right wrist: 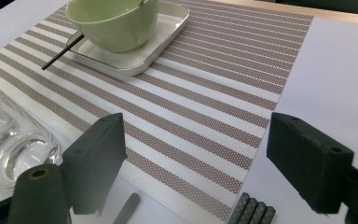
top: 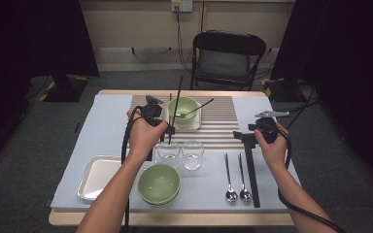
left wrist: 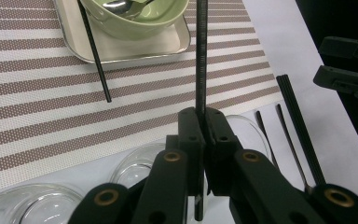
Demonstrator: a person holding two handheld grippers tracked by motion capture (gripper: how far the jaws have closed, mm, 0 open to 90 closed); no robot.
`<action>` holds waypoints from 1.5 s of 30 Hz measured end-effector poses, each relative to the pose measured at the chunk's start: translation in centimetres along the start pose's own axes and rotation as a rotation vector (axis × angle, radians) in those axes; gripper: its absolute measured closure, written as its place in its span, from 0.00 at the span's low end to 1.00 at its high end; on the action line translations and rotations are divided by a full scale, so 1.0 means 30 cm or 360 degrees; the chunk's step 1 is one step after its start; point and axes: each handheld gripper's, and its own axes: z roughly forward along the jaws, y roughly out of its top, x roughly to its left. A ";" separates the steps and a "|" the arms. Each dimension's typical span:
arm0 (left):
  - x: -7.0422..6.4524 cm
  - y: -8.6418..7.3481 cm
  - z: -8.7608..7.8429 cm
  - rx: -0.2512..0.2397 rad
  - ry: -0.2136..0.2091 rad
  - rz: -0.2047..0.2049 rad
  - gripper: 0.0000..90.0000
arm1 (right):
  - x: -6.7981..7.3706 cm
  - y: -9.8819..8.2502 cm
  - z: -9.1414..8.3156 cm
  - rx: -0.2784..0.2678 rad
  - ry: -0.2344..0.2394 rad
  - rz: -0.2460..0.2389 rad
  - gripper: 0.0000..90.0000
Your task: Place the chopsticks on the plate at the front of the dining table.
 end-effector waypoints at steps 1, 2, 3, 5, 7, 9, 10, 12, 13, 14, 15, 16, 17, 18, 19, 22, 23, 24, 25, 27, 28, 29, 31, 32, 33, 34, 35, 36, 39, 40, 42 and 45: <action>0.001 0.000 -0.001 -0.0002 0.0003 -0.0001 0.97 | -0.002 -0.001 0.000 0.0000 -0.0002 0.0002 0.21; 0.002 0.000 -0.001 -0.0004 0.0005 -0.0003 0.97 | -0.003 -0.003 -0.001 -0.0002 -0.0005 0.0003 0.21; 0.003 0.001 -0.002 -0.0004 0.0008 -0.0003 0.97 | -0.005 -0.005 -0.001 -0.0002 -0.0005 0.0002 0.21; 0.006 0.001 -0.003 -0.0005 0.0012 -0.0007 0.97 | -0.008 -0.009 -0.003 0.0001 -0.0009 0.0000 0.21; 0.009 0.002 -0.003 -0.0009 0.0011 -0.0012 0.97 | -0.010 -0.013 -0.003 0.0007 -0.0008 0.0003 0.21; 0.012 0.003 -0.005 -0.0006 0.0014 -0.0013 0.97 | -0.013 -0.016 -0.003 0.0009 -0.0011 0.0006 0.21; 0.013 0.003 -0.005 -0.0007 0.0018 -0.0015 0.97 | -0.014 -0.018 -0.003 0.0009 -0.0013 0.0003 0.21; 0.017 0.004 -0.006 -0.0009 0.0023 -0.0020 0.97 | -0.015 -0.021 -0.004 0.0010 -0.0011 0.0005 0.21; 0.020 0.005 -0.007 -0.0007 0.0022 -0.0012 0.97 | -0.016 -0.023 -0.004 0.0014 -0.0010 0.0005 0.21; 0.021 0.005 -0.007 -0.0006 0.0025 -0.0012 0.97 | -0.018 -0.025 -0.004 0.0016 -0.0012 0.0004 0.21; 0.022 0.005 -0.007 -0.0004 0.0026 -0.0023 0.97 | -0.019 -0.026 -0.004 0.0019 -0.0011 0.0006 0.21; 0.024 0.005 -0.008 -0.0010 0.0032 -0.0021 0.97 | -0.020 -0.028 -0.003 0.0021 -0.0015 0.0007 0.21; 0.026 0.005 -0.008 -0.0011 0.0026 -0.0023 0.97 | -0.021 -0.031 -0.003 0.0022 -0.0017 0.0009 0.21; 0.026 0.005 -0.009 -0.0010 0.0025 -0.0028 0.97 | -0.022 -0.033 -0.003 0.0021 -0.0017 0.0008 0.21; 0.028 0.006 -0.009 -0.0010 0.0029 -0.0026 0.97 | -0.024 -0.034 -0.003 0.0017 -0.0015 0.0010 0.21; 0.033 0.006 -0.010 -0.0008 0.0037 -0.0019 0.97 | -0.026 -0.041 -0.002 0.0017 -0.0013 0.0020 0.21; 0.033 0.006 -0.011 -0.0006 0.0036 -0.0022 0.97 | -0.027 -0.042 -0.002 0.0020 -0.0013 0.0018 0.21; 0.034 0.006 -0.010 -0.0007 0.0037 -0.0022 0.97 | -0.028 -0.043 -0.001 0.0021 -0.0010 0.0018 0.21; 0.034 0.006 -0.009 -0.0012 0.0043 -0.0031 0.97 | -0.028 -0.044 -0.001 0.0023 -0.0011 0.0017 0.21; 0.036 0.005 -0.008 -0.0011 0.0048 -0.0024 0.97 | -0.030 -0.046 0.000 0.0027 -0.0015 0.0019 0.21; 0.037 0.005 -0.008 -0.0015 0.0050 -0.0026 0.97 | -0.031 -0.047 0.000 0.0026 -0.0016 0.0019 0.21; 0.037 0.005 -0.008 -0.0016 0.0047 -0.0028 0.97 | -0.033 -0.049 0.000 0.0028 -0.0019 0.0022 0.21; 0.038 0.005 -0.008 -0.0017 0.0048 -0.0027 0.97 | -0.037 -0.053 0.000 0.0034 -0.0026 0.0020 0.21; 0.038 0.005 -0.008 -0.0015 0.0050 -0.0026 0.97 | -0.040 -0.055 0.000 0.0035 -0.0029 0.0019 0.21; 0.039 0.005 -0.008 -0.0018 0.0056 -0.0024 0.97 | -0.042 -0.057 -0.001 0.0036 -0.0028 0.0021 0.21; 0.040 0.005 -0.009 -0.0018 0.0056 -0.0023 0.97 | -0.045 -0.059 -0.002 0.0034 -0.0036 0.0017 0.22; 0.040 0.005 -0.010 -0.0017 0.0056 -0.0026 0.97 | -0.047 -0.061 -0.002 0.0036 -0.0043 0.0015 0.22; 0.040 0.005 -0.010 -0.0022 0.0052 -0.0031 0.97 | -0.049 -0.062 -0.003 0.0035 -0.0044 0.0018 0.22; 0.043 0.004 -0.011 -0.0020 0.0056 -0.0027 0.97 | -0.055 -0.066 -0.007 0.0040 -0.0055 0.0023 0.22; 0.043 0.004 -0.010 -0.0020 0.0053 -0.0029 0.97 | -0.058 -0.067 -0.009 0.0044 -0.0053 0.0024 0.22; 0.044 0.005 -0.009 -0.0020 0.0052 -0.0031 0.97 | -0.064 -0.072 -0.010 0.0046 -0.0064 0.0023 0.22; 0.048 0.007 -0.009 -0.0026 0.0054 -0.0029 0.97 | -0.073 -0.079 -0.013 0.0055 -0.0071 0.0033 0.22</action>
